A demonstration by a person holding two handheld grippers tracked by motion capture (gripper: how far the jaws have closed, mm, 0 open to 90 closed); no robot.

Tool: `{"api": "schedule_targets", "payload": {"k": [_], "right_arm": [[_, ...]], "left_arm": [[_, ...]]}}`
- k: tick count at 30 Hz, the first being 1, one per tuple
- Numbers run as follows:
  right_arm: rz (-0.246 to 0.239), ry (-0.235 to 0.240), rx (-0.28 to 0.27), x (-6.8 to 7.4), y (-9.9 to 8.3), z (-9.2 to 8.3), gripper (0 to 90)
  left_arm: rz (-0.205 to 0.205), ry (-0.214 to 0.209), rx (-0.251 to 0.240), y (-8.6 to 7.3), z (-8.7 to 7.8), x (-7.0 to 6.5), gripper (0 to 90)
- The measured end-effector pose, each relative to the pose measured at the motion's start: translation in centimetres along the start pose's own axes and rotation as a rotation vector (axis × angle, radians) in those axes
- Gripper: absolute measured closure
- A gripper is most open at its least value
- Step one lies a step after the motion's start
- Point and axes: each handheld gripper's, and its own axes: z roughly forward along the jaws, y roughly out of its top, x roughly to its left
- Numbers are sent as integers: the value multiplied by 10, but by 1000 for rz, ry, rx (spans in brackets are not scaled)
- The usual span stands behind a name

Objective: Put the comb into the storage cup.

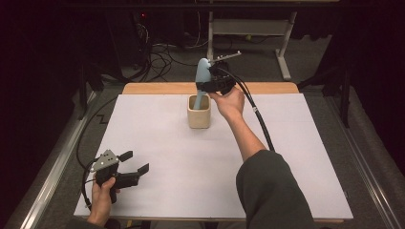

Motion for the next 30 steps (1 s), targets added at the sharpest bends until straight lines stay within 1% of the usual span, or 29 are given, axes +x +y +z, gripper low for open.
{"api": "schedule_targets", "payload": {"k": [3, 9, 18, 24, 30], "right_arm": [[3, 4, 2, 0, -3, 4, 540], [24, 4, 15, -4, -9, 9, 537], [27, 4, 23, -6, -12, 12, 535], [38, 2, 36, -7, -16, 16, 530], [37, -1, 51, -8, -20, 19, 528]], "left_arm": [[-2, -1, 1, 0, 0, 0, 158], [-1, -1, 3, 0, 1, 0, 158], [1, -7, 6, 0, 1, 0, 158], [-2, -6, 6, 0, 2, 0, 159], [4, -10, 12, 0, 2, 0, 160]]}}
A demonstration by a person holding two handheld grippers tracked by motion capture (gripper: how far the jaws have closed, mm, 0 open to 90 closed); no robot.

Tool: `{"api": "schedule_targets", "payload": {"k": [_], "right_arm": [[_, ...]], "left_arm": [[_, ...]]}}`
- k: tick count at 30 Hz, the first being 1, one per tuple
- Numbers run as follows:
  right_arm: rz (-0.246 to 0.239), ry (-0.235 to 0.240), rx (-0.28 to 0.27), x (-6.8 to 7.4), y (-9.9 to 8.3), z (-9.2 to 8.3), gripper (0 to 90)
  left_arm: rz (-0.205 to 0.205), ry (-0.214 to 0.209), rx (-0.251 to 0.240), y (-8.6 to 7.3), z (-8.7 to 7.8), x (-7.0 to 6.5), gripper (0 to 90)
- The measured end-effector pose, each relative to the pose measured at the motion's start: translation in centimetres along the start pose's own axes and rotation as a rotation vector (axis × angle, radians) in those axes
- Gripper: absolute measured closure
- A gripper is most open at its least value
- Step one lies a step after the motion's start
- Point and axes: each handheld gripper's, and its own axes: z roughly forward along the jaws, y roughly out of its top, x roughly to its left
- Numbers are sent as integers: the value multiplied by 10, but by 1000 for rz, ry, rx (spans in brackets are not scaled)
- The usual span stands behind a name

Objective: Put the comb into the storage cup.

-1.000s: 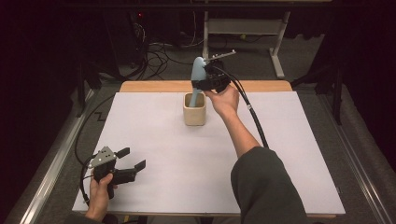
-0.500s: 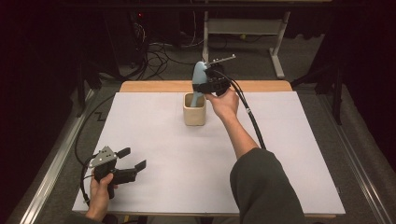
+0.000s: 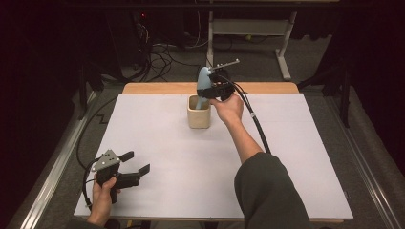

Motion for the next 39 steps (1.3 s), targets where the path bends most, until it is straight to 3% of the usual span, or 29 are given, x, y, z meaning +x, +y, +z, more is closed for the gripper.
{"api": "schedule_targets", "payload": {"k": [13, 32, 39], "right_arm": [[12, 0, 24, -2, -6, 7, 524], [49, 25, 10, -9, -14, 4, 506], [50, 13, 1, -11, -17, 2, 483]], "left_arm": [[3, 1, 0, 0, 0, 0, 160], [2, 11, -4, 0, -1, 0, 161], [2, 9, -3, 0, 0, -1, 161]]}}
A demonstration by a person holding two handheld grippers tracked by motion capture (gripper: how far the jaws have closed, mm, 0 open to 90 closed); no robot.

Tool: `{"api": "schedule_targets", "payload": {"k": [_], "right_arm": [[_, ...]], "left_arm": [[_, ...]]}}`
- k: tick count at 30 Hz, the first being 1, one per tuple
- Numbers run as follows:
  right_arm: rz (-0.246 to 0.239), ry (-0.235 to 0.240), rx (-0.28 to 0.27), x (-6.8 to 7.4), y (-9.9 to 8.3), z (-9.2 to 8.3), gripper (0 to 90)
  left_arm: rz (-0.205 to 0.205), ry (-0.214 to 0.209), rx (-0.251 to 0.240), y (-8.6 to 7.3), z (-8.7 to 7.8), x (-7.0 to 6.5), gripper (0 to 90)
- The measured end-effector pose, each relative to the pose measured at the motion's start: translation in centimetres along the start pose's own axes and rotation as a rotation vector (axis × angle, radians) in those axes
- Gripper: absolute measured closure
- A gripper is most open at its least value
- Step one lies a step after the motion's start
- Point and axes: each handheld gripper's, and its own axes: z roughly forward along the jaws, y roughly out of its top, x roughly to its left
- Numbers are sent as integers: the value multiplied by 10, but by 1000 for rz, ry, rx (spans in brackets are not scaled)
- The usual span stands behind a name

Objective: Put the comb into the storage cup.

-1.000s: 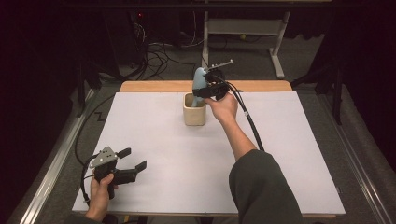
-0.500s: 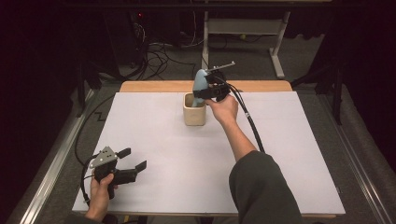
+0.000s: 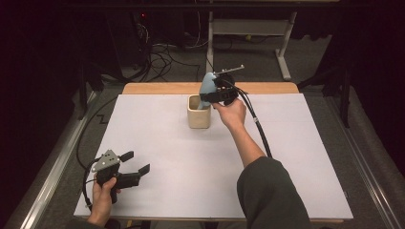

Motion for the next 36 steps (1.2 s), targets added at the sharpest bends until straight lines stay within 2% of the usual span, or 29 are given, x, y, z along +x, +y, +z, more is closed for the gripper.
{"api": "schedule_targets", "payload": {"k": [5, 15, 20, 31, 36], "right_arm": [[-5, -23, -1, -2, -3, -2, 451], [-16, -32, 6, -3, -6, -4, 414], [-22, -15, 15, -4, -7, -3, 334], [-27, -51, 9, -2, -9, -5, 278], [-22, -49, -7, -4, -12, -8, 269]], "left_arm": [[-1, 1, -1, 0, 0, 0, 161], [-1, 4, 1, 0, 0, 0, 160], [1, 3, 2, 0, 0, 0, 161], [-1, 2, 2, 0, 1, 0, 161], [-1, 4, 5, 0, 1, 0, 161]]}}
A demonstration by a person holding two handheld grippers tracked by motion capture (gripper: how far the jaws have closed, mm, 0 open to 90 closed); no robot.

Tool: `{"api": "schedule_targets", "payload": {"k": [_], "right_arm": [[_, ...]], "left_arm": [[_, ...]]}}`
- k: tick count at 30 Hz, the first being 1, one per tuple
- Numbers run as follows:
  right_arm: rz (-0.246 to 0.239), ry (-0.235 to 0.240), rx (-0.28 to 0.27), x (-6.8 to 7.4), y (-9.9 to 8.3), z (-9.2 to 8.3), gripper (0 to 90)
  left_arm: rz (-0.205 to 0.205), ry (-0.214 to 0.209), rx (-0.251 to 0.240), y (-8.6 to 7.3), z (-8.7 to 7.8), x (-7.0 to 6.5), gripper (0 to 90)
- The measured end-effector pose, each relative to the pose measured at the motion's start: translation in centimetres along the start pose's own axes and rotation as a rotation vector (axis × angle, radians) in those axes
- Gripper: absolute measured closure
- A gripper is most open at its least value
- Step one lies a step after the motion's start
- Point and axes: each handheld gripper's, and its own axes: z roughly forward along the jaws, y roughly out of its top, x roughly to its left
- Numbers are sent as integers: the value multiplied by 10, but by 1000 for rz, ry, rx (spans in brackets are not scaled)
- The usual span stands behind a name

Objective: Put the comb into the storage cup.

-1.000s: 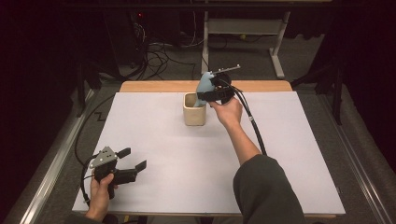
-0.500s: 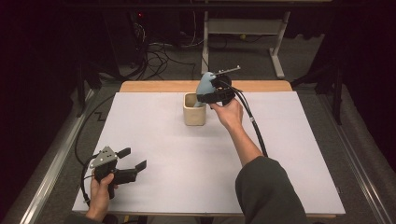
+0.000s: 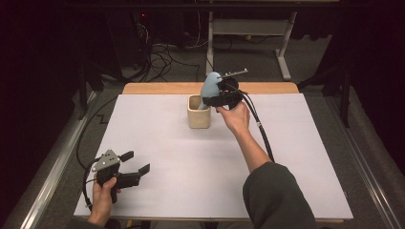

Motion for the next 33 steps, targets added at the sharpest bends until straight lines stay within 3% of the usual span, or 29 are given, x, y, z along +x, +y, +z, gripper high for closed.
{"api": "schedule_targets", "payload": {"k": [7, 18, 33], "right_arm": [[2, -1, 4, -6, -3, -6, 243], [-44, 1, 16, 0, -4, -11, 233], [-32, -12, 2, -3, -11, -21, 240]], "left_arm": [[-2, 2, 1, 0, 0, 0, 160], [-5, 4, 0, 0, 0, 0, 160], [-6, 7, -1, 0, 0, 0, 160]]}}
